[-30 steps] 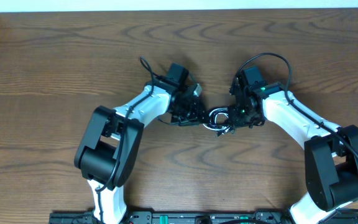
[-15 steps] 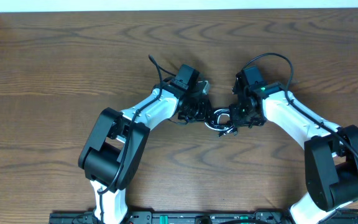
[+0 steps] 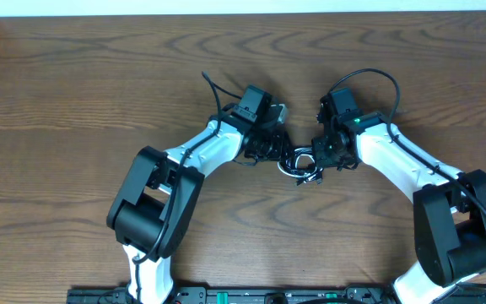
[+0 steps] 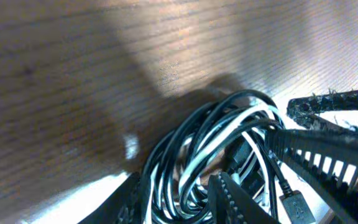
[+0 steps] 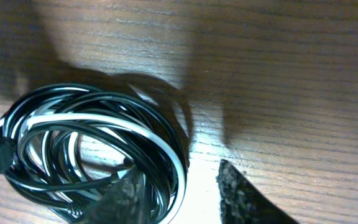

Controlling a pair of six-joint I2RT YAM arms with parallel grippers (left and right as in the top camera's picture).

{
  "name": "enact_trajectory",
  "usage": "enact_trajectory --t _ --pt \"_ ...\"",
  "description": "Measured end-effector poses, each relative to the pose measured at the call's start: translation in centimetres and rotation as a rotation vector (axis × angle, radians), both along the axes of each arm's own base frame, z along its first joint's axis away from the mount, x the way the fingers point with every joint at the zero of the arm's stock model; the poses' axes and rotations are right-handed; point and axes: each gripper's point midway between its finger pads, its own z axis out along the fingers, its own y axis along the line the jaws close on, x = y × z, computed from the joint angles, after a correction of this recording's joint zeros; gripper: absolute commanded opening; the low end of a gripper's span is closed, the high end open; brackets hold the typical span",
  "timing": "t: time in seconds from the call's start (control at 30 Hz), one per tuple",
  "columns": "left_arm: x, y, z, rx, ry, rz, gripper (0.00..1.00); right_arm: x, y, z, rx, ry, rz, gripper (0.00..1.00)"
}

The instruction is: Untangle cables

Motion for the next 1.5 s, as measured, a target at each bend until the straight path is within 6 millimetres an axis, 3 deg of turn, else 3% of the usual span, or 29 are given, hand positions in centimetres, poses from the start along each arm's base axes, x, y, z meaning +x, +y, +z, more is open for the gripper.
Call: enact_trajectory --t 0.03,0.17,0.3,0.57,0.7,0.87,1.17,1.3,1.5 --pt "-0.2 -0.2 0.0 0.001 0.0 -0.006 0.39 0.0 0.0 0.0 0.0 -0.002 0.001 0.28" --pt "-0.8 -0.7 -0.1 0.006 -0.003 -0.035 0.48 0.3 0.0 0.0 0.001 -0.011 -0.001 0.11" --pt "-1.0 0.4 -0.2 0.009 0.039 -0.021 0.48 1.2 0.4 0.3 0.018 -0.05 -0.004 0.02" --pt "-0.3 6.0 0.7 0.054 0.17 0.112 0.48 1.9 1.4 0.8 0.143 -0.05 -0.009 0.01" --pt "-0.9 7.4 0.8 0.077 0.226 0.14 0.49 2.1 1.6 1.2 0.228 -0.036 -0.02 0.09" --pt "0.0 6.5 1.0 0.053 0.169 0.126 0.49 2.2 1.2 1.4 0.271 -0.02 -0.044 0.27" --pt "1.0 3.9 1.3 0.049 0.086 0.134 0.48 0.0 1.2 1.0 0.281 0.079 -0.051 0.34" --pt "0.4 3.0 0.9 0.09 0.071 0.122 0.48 -1.6 2.4 1.5 0.357 0.153 -0.039 0.35" --pt "-0.5 2.0 0.3 0.159 0.032 0.103 0.48 -2.2 4.2 2.6 0.482 0.19 -0.013 0.34"
